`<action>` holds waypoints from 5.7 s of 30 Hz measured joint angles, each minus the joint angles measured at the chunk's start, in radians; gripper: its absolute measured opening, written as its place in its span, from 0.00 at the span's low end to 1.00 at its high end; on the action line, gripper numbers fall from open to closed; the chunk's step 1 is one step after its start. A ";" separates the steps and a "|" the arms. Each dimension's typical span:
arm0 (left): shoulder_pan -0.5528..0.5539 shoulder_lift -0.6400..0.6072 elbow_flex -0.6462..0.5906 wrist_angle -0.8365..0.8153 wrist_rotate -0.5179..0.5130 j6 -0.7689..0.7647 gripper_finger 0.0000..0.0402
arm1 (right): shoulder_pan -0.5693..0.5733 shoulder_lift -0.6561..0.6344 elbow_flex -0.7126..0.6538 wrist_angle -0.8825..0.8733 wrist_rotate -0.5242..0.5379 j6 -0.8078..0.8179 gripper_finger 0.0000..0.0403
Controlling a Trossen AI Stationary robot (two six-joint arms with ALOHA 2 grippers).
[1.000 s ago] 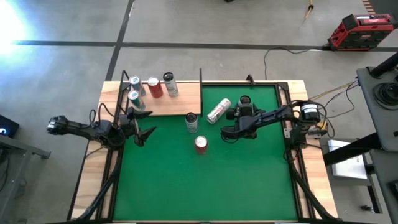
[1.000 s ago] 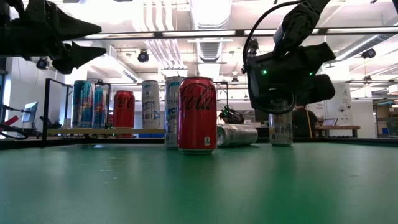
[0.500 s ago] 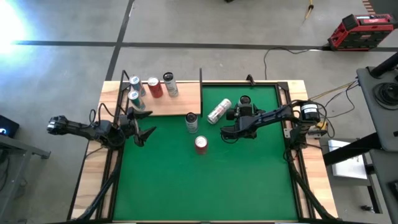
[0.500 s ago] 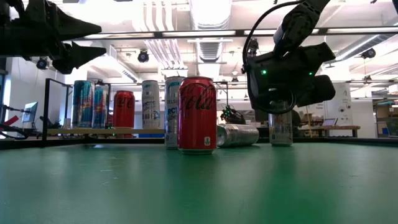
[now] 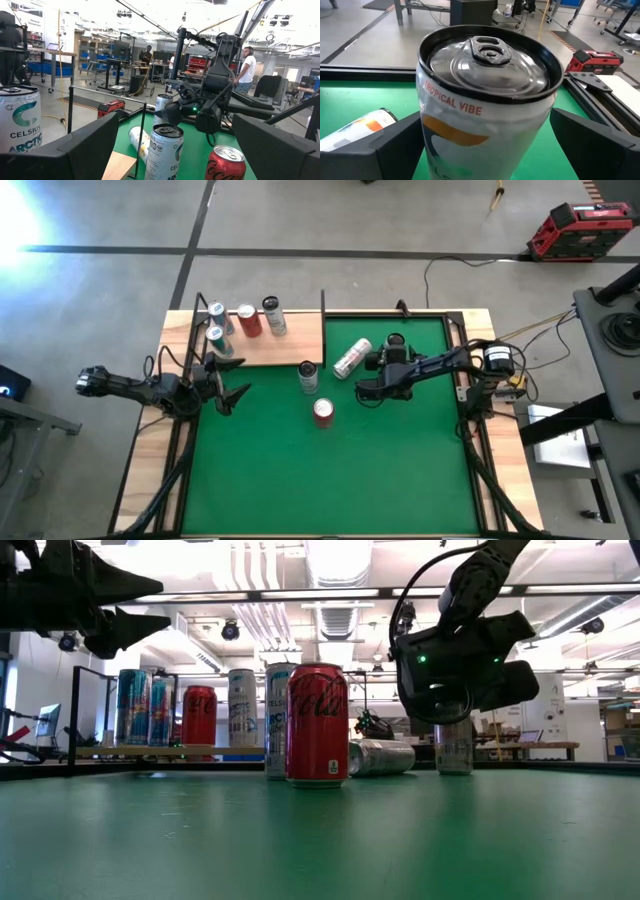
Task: Place canned beverage on shelf
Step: Move the white yellow soda can to the center
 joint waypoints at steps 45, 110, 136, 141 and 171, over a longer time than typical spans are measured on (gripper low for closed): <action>0.000 0.000 0.000 0.000 0.000 0.000 0.93 | 0.068 -0.013 0.270 -0.402 -0.468 0.088 0.99; 0.000 0.000 0.000 0.000 0.000 0.000 0.93 | 0.124 -0.011 -0.031 0.250 0.098 -0.190 0.56; 0.000 0.000 0.000 0.000 0.000 0.000 0.93 | 0.642 0.005 0.249 0.322 0.022 -0.308 0.56; 0.000 0.000 0.000 0.001 0.000 0.000 0.93 | 0.665 0.070 0.254 0.545 0.034 -0.556 0.56; 0.000 0.032 0.000 -0.002 0.000 0.000 0.93 | 0.666 0.468 0.725 0.639 0.166 -0.822 0.61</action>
